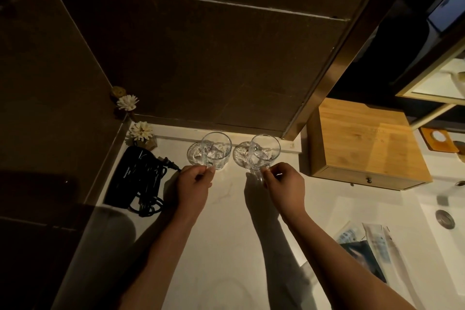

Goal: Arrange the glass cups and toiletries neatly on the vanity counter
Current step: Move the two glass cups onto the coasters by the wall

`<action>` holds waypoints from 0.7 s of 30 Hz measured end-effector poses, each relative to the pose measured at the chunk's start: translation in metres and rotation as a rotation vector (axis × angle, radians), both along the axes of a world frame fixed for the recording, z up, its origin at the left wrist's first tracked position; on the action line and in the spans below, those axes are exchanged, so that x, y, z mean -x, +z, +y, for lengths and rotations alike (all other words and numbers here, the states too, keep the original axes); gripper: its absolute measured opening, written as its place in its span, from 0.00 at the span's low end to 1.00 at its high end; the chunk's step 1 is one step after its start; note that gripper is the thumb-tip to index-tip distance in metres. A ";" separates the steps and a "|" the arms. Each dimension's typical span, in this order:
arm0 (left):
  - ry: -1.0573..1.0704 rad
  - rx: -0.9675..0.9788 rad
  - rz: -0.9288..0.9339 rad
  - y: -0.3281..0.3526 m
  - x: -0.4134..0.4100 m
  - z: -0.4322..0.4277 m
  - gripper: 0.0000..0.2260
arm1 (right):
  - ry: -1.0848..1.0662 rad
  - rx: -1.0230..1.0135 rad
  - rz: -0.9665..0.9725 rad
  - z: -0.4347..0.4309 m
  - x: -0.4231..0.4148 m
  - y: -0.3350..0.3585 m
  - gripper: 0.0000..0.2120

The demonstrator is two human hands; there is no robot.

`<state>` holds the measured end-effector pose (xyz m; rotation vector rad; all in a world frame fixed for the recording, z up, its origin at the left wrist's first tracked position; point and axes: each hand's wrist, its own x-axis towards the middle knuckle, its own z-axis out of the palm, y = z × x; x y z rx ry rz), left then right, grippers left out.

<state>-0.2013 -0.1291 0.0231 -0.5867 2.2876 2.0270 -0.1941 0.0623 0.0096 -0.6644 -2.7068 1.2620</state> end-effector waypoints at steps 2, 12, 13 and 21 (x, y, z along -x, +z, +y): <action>-0.010 0.016 0.007 -0.002 0.001 -0.001 0.12 | 0.013 0.008 -0.005 -0.001 0.001 -0.001 0.10; -0.010 0.001 0.002 -0.007 -0.001 -0.001 0.03 | 0.063 0.036 -0.009 -0.002 -0.001 0.002 0.12; -0.011 0.001 0.005 -0.007 -0.001 -0.001 0.04 | 0.066 0.046 -0.008 -0.002 -0.001 0.003 0.11; 0.014 0.004 0.028 -0.007 0.006 -0.005 0.07 | 0.083 0.072 -0.005 0.001 -0.003 0.004 0.10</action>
